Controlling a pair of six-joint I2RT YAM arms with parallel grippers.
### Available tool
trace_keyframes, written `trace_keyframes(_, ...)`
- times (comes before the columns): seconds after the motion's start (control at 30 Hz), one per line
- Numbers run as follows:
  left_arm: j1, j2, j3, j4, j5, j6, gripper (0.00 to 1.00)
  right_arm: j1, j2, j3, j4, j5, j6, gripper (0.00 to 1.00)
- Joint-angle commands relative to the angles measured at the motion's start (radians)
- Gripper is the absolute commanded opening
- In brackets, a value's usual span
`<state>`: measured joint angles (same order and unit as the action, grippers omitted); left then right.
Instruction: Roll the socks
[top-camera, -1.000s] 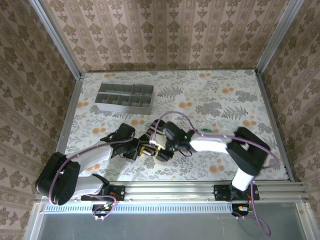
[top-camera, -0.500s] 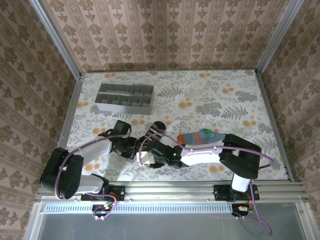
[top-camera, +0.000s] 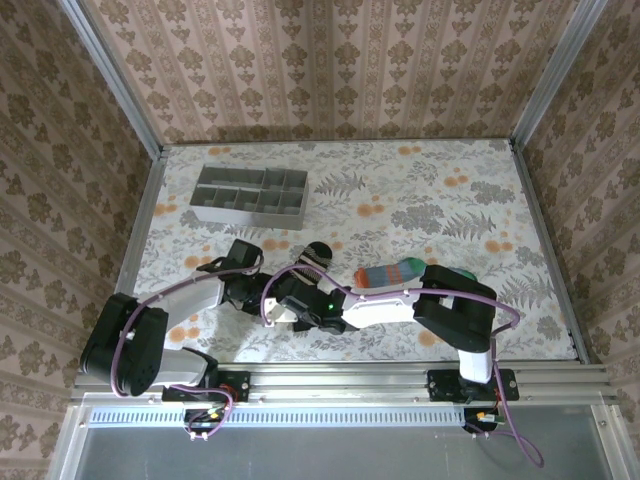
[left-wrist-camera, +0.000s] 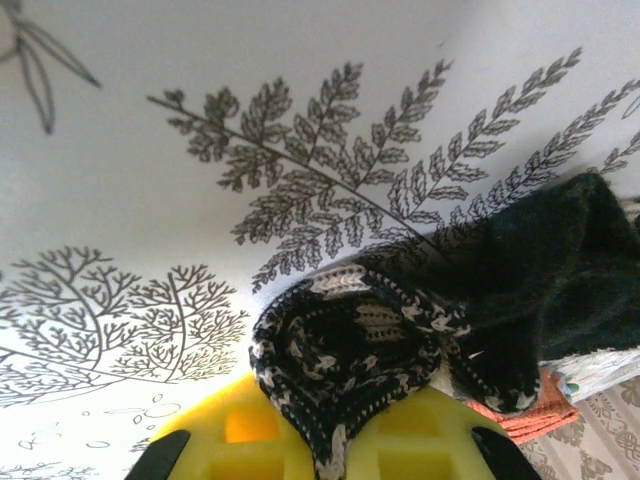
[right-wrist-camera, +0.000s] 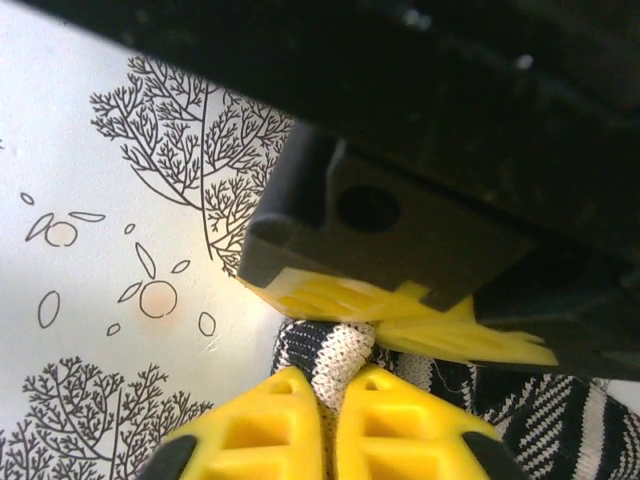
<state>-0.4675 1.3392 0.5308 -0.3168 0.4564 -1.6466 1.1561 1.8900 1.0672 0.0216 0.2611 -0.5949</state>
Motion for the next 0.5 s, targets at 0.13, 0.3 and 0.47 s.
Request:
trace_keyframes(0.13, 0.057, -0.153, -0.093, -0.156, -0.108, -0.062, 0.42, -0.082, 0.058, 0.026, -0.19, -0.162, 0.125, 0.0)
trace_keyframes(0.3, 0.108, -0.303, -0.088, -0.203, -0.12, -0.1, 0.53, -0.112, 0.08, 0.061, -0.273, -0.273, 0.168, 0.0)
trace_keyframes(0.47, 0.132, -0.37, -0.06, -0.272, -0.123, -0.098, 0.54, -0.147, 0.105, 0.09, -0.317, -0.365, 0.228, 0.0)
